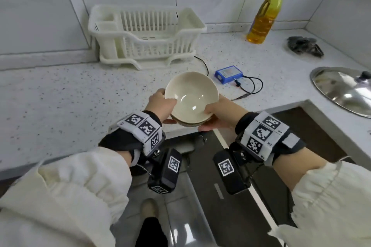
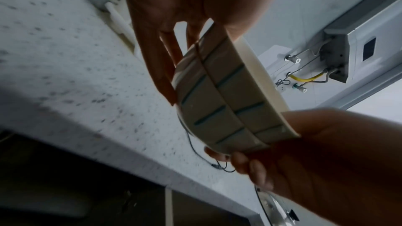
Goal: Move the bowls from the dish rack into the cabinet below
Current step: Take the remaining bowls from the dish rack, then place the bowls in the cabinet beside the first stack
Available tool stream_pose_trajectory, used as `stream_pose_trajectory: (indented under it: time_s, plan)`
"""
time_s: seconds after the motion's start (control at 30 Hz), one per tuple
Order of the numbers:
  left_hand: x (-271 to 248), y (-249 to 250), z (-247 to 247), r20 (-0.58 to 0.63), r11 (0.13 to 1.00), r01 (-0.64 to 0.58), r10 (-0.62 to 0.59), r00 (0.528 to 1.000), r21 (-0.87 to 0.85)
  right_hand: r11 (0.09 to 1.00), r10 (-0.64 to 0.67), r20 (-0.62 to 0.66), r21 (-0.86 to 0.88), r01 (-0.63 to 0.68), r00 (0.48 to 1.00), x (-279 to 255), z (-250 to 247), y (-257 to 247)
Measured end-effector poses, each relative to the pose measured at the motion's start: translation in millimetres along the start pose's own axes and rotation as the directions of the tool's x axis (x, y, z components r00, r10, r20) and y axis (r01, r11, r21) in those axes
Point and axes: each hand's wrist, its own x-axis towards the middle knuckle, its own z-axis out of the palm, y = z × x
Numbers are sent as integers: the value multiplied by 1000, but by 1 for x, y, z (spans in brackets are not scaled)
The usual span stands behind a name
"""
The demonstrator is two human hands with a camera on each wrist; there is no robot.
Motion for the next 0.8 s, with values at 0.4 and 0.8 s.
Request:
stream_pose_trajectory:
  time_s: [0.4, 0.8]
  plan:
    - [-26, -146, 16, 128, 988, 135, -144, 981, 77, 946, 277, 90, 149, -288, 957, 4, 60, 146]
    - [60, -297, 10, -3, 966, 150, -153, 988, 209, 796, 475, -6, 428, -427, 880, 138, 103, 268]
